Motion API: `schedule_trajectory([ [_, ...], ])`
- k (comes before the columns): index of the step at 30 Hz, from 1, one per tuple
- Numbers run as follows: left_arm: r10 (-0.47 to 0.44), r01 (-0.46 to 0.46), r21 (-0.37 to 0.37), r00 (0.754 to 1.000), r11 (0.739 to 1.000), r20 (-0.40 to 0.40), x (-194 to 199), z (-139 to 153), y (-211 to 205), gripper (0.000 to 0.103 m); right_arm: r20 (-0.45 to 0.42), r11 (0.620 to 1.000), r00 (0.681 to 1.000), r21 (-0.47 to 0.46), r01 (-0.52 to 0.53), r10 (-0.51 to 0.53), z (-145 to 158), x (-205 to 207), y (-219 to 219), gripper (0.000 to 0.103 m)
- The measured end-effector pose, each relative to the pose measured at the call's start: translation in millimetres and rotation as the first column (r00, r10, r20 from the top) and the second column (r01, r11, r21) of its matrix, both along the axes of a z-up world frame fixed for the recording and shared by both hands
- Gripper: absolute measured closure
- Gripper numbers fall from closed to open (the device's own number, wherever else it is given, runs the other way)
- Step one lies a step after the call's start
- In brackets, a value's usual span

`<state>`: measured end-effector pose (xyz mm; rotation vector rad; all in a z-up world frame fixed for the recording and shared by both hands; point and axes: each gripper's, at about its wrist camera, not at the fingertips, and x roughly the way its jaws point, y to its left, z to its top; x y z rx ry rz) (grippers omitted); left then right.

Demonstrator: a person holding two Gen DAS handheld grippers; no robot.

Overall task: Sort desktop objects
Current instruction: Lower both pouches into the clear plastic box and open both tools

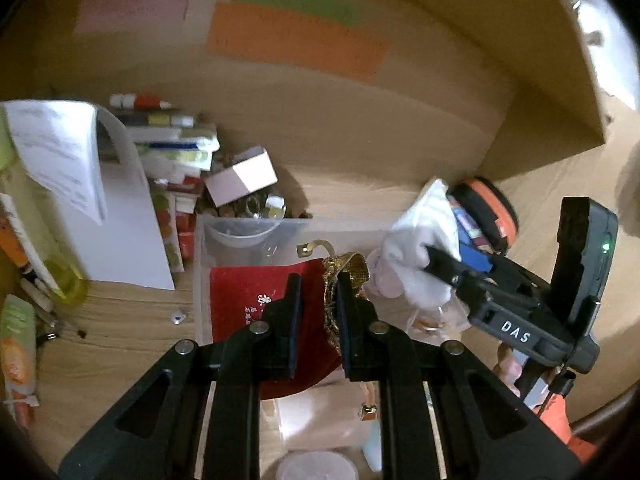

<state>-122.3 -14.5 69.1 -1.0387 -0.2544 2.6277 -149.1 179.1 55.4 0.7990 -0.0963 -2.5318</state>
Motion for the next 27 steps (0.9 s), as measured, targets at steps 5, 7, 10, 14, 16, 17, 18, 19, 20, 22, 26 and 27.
schedule_trajectory([
  [5, -0.004, 0.004, 0.001, 0.998, 1.0, 0.058, -25.5, -22.4, 7.1, 0.088, 0.074, 1.0, 0.997, 0.014, -0.023, 0.022, -16.8, -11.8, 0.0, 0.054],
  [7, -0.005, 0.005, 0.005, 0.998, 1.0, 0.07, -32.4, -29.0, 9.5, 0.087, 0.087, 0.999, 0.996, 0.031, -0.037, 0.034, -20.6, -12.1, -4.2, 0.054],
  [10, -0.011, 0.01, 0.012, 0.998, 1.0, 0.059, -36.7, -35.5, 13.0, 0.087, 0.116, 0.996, 0.992, 0.065, -0.056, 0.049, -26.9, -12.0, -12.2, 0.054],
  [14, -0.012, 0.014, -0.027, 0.999, 1.0, 0.052, -38.1, -40.0, 17.5, 0.084, 0.14, 0.99, 0.988, 0.117, -0.074, 0.057, -38.6, -12.1, -21.6, 0.053],
  [16, -0.009, 0.011, -0.026, 0.998, 1.0, 0.059, -38.1, -41.9, 16.4, 0.083, 0.145, 0.988, 0.988, 0.136, -0.079, 0.059, -42.1, -11.3, -25.7, 0.053],
  [17, -0.009, 0.01, -0.019, 0.998, 1.0, 0.064, -38.3, -42.3, 15.3, 0.082, 0.149, 0.986, 0.987, 0.143, -0.083, 0.061, -43.9, -10.7, -27.7, 0.053],
  [18, -0.008, 0.009, -0.012, 0.998, 1.0, 0.068, -38.5, -42.3, 14.2, 0.081, 0.153, 0.985, 0.986, 0.147, -0.085, 0.062, -45.5, -10.4, -28.8, 0.053],
  [19, -0.008, 0.008, -0.007, 0.998, 1.0, 0.069, -38.2, -42.0, 12.8, 0.078, 0.158, 0.985, 0.986, 0.149, -0.085, 0.061, -46.9, -9.9, -28.9, 0.053],
  [20, -0.005, 0.005, -0.003, 0.998, 1.0, 0.07, -38.6, -42.6, 12.0, 0.072, 0.166, 0.985, 0.984, 0.15, -0.088, 0.063, -48.5, -10.0, -29.8, 0.053],
  [22, 0.001, -0.002, 0.008, 0.997, 1.0, 0.074, -37.8, -42.3, 8.4, 0.066, 0.176, 0.984, 0.982, 0.152, -0.096, 0.068, -50.9, -10.4, -32.2, 0.053],
  [26, 0.028, -0.03, 0.02, 0.997, 0.999, 0.077, -36.1, -44.9, 4.4, 0.042, 0.179, 0.982, 0.981, 0.159, -0.098, 0.069, -51.7, -9.5, -33.6, 0.05],
  [27, 0.032, -0.034, 0.027, 0.996, 0.999, 0.078, -35.4, -45.4, 3.5, 0.041, 0.181, 0.983, 0.981, 0.159, -0.096, 0.067, -51.8, -9.5, -33.7, 0.05],
])
